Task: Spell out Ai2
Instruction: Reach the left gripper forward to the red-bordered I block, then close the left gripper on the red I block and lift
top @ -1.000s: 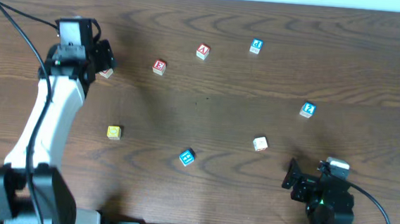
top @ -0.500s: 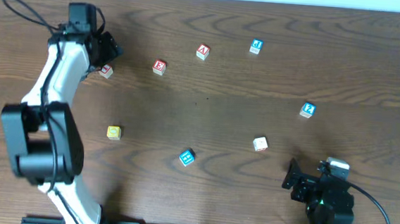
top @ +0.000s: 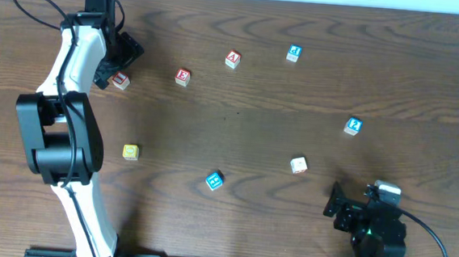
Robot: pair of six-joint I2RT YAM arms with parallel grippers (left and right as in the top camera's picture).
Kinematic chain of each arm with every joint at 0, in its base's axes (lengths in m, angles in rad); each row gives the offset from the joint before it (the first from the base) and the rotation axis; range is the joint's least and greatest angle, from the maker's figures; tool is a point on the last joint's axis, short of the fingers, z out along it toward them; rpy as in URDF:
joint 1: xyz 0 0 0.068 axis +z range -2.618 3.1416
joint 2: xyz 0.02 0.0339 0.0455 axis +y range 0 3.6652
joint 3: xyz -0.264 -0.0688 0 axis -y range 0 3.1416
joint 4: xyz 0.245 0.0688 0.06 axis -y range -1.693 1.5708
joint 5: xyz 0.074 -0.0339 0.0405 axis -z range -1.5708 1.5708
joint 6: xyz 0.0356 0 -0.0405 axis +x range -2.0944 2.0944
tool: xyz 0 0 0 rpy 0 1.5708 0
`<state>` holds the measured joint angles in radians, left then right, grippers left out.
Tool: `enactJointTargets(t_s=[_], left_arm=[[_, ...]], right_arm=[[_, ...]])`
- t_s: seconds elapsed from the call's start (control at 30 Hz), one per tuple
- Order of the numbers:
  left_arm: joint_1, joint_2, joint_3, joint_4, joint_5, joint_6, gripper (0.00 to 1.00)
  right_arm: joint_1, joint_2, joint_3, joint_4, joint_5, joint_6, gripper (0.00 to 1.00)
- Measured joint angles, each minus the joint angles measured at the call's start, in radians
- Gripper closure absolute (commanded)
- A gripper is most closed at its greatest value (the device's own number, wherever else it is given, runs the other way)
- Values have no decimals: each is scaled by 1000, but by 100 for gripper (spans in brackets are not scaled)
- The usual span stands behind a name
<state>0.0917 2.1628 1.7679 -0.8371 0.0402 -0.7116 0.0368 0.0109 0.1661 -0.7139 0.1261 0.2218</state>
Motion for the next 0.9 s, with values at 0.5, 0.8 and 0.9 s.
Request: enactJointTargets(t_s=[0.5, 0.8, 0.9], left_arm=[[0, 3, 0, 6, 9, -18, 5], [0, 3, -12, 8, 5, -25, 5], [0, 3, -32, 11, 5, -25, 5]], right_arm=[[0, 0, 0, 0, 0, 0, 1], [0, 0, 0, 0, 0, 0, 1], [0, 0, 0, 0, 0, 0, 1]])
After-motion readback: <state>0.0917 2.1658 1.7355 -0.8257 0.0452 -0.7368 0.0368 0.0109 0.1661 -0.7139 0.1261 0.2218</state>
